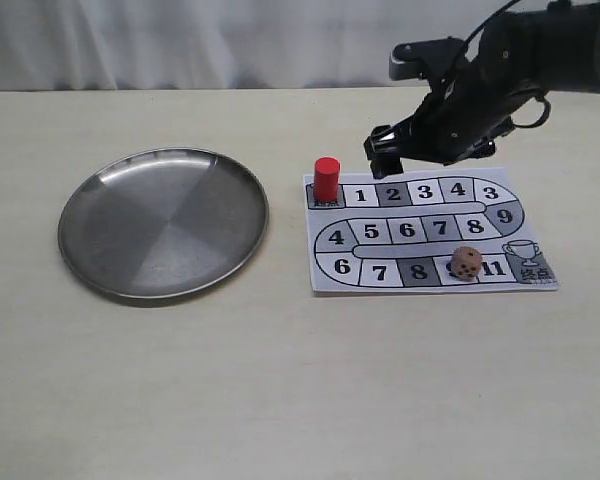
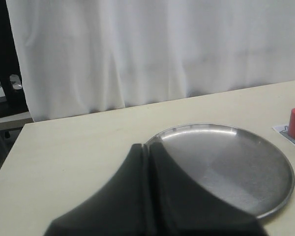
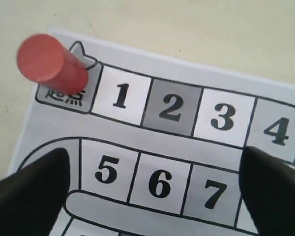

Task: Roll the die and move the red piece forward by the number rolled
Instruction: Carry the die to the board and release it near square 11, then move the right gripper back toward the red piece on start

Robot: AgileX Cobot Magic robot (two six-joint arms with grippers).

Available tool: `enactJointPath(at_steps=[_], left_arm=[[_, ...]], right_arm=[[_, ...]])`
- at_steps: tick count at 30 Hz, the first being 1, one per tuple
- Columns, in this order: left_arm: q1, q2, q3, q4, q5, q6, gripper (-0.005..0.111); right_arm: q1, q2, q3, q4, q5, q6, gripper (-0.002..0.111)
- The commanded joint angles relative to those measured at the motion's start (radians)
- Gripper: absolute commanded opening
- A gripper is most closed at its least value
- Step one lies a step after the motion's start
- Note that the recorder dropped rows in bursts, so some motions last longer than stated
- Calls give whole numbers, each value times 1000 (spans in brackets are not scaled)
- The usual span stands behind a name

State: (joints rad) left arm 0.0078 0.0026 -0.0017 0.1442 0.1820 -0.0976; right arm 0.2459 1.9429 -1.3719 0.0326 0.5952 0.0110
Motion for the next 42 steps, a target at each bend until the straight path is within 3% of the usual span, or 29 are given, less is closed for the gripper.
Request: enactJointPath(at_steps=[1, 7, 9, 14, 15, 20, 27, 42], left_arm=[[-8, -3, 2, 0, -9, -1, 0], [-8, -3, 2, 0, -9, -1, 0], [-8, -3, 2, 0, -9, -1, 0], [-8, -3, 2, 0, -9, -1, 0], [-8, -3, 2, 0, -9, -1, 0], [-8, -3, 2, 0, -9, -1, 0], [-8, -3, 2, 0, -9, -1, 0], [-8, -3, 2, 0, -9, -1, 0]], right_arm=[[1, -80, -1, -7, 26, 0, 87], [-1, -152, -1, -91, 131, 0, 82], [-1, -172, -1, -117, 166, -4, 66], [-1, -205, -1, -160, 316, -11, 9], [-1, -205, -1, -160, 349, -11, 5], [-1, -205, 59, -160, 446, -11, 4], [-1, -144, 334, -180, 169, -18, 4], [-1, -46, 344, -228, 169, 31, 4]])
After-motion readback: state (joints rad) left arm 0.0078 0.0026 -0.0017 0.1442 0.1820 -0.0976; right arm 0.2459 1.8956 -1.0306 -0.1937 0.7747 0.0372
